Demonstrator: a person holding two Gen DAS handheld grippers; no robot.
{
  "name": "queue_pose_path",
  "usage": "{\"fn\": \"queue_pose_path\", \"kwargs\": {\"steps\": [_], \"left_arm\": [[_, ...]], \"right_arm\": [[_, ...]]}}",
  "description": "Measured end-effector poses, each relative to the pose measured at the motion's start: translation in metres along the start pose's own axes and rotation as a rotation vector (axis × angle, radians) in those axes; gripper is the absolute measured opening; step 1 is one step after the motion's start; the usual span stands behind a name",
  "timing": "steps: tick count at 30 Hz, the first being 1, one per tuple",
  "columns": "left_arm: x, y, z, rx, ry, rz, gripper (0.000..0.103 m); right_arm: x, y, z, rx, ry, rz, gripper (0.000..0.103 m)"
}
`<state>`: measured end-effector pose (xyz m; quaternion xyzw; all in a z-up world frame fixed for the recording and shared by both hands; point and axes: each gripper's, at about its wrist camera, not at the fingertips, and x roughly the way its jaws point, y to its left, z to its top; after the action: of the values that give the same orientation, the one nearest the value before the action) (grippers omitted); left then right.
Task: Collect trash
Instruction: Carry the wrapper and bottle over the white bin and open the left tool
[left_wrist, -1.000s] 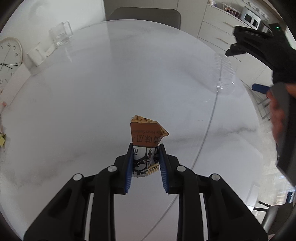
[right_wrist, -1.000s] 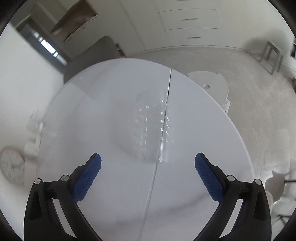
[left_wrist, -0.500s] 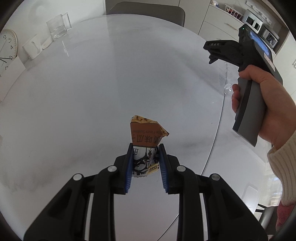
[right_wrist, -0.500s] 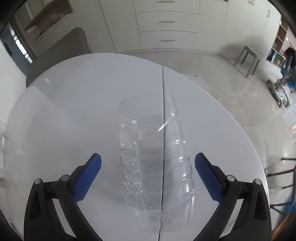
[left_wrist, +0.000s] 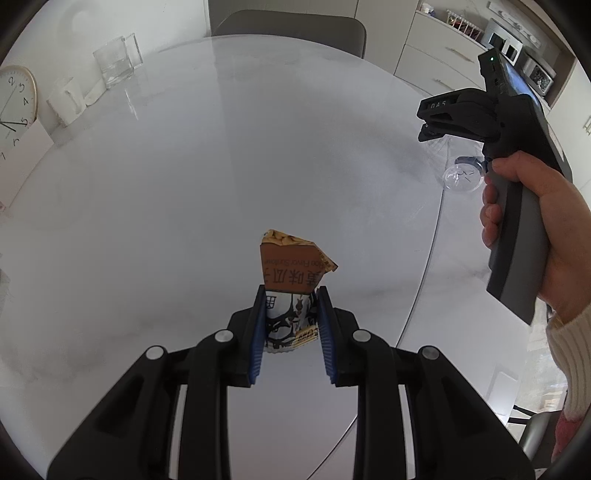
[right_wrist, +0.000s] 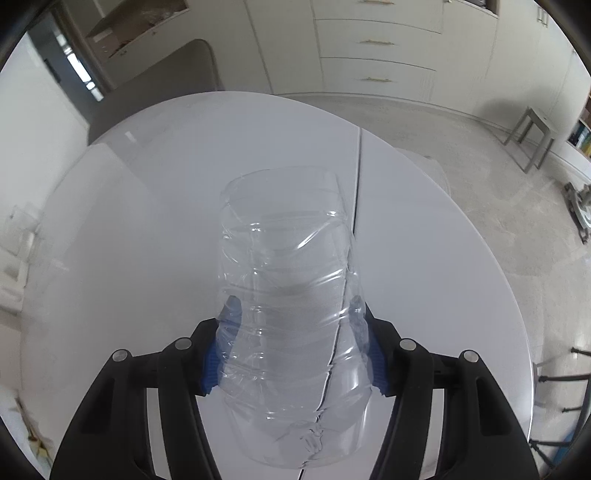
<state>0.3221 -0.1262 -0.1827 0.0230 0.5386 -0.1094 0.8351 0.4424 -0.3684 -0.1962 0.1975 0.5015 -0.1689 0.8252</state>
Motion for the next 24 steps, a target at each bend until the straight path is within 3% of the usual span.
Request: {"fn": "queue_pose_path", "kwargs": {"steps": [6,10,16,20,24], "left_arm": [[-0.021,-0.018,-0.006,0.02,-0.002,-0.002,0.026],[-0.046,-0.05,-0.017,0.06,-0.016,-0.006,0.026],[-0.083,-0.12,-0.047,0.088,-0.019,-0.088,0.026],[-0.104,-0.184,-0.077,0.153,-0.005,-0.157,0.026],[-0.114,-0.253,-0.114,0.281,0.029,-0.228,0.026]], "right_arm": [[-0.054,-0.015,-0.023,-0.166,0.007,0.138,0.061],[-0.107,-0.043,-0.048,-0.265,0.014,0.209,0.062],[-0.181,-0.132,-0.095,-0.388,0.059,0.279,0.062],[-0.222,-0.206,-0.128,-0.394,0.07,0.255,0.062],[-0.257,-0.29,-0.159,-0.351,0.055,0.215,0.062]]}}
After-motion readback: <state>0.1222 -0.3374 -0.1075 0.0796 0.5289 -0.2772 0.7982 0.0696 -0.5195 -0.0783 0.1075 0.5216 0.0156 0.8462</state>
